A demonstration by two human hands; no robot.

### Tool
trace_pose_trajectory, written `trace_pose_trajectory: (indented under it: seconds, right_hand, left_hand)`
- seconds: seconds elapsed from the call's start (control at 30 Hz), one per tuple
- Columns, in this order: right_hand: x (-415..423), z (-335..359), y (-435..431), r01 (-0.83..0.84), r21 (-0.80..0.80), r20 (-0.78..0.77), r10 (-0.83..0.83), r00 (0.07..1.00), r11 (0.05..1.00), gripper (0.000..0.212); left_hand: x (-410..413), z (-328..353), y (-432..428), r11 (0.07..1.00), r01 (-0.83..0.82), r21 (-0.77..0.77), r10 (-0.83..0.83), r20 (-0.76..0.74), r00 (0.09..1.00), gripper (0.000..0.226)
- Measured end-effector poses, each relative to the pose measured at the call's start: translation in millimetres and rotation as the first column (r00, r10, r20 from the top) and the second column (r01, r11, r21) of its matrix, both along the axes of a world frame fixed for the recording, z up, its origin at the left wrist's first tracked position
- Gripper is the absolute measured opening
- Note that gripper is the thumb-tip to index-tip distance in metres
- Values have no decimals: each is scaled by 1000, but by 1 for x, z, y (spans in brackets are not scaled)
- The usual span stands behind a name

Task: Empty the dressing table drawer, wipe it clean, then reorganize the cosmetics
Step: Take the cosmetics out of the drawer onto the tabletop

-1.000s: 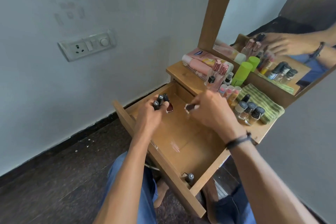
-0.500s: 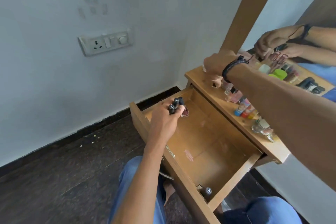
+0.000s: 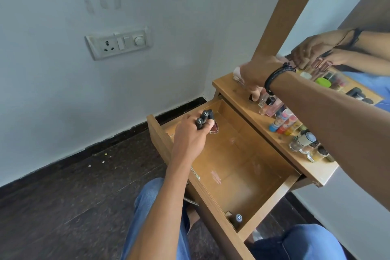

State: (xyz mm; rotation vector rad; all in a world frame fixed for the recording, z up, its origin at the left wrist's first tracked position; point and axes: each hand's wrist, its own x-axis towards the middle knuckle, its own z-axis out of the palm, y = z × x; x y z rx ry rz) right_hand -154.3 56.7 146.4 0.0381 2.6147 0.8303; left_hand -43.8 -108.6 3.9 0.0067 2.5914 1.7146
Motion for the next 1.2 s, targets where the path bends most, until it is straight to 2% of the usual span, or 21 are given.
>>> trace_pose_trajectory:
  seconds: [0.13,0.23,0.3,0.33,0.4,0.47,0.5,0.6,0.83,1.03,1.2]
  right_hand:
    - [7,4,6,-49,4,-111,49,993,999,34]
    - [15,13,4,-161,-3,-214,157,964,987,21]
    - [22,18,-3,-236,-140,-253,196,948,962,26]
    - [27,19,-8,-246,-276,-229,185,956,929,32]
    - [38,20,-18,-204,-539,-57,206,977,818,40]
    - [49,13,-25,-71,-700,143,237,961,710,41]
    - [52,5,-25,-19,-738,193,238,952,675,40]
    - [57,-17,-21,-28,-799,140,230,963,601,36]
    - [68,-38,-13,-119,-884,-21,215,976,452,12]
    - [73,-48,-4,-102,-905,-16,206,978,414,13]
    - [78,-55,8,-21,-935,30,138,990,355,15]
  left_hand:
    - [0,0,1,1000,15,-1,-15,10,1000,17]
    - [0,1,2,1000,27,-12,-27,12,1000,13]
    - [1,4,4,999,34,7,-34,32,999,6]
    - [2,5,4,999,35,13,-36,39,999,6]
    - [2,5,5,999,46,18,-47,34,998,8]
    - [3,5,5,998,58,29,-59,38,998,7]
    - [3,5,5,997,63,35,-64,48,997,7]
    - [5,5,4,996,79,42,-83,104,991,21]
    - [9,7,4,994,77,71,-90,203,975,29]
    - [11,12,8,984,109,138,-141,253,957,11]
    - [15,17,14,983,147,110,-173,288,942,10]
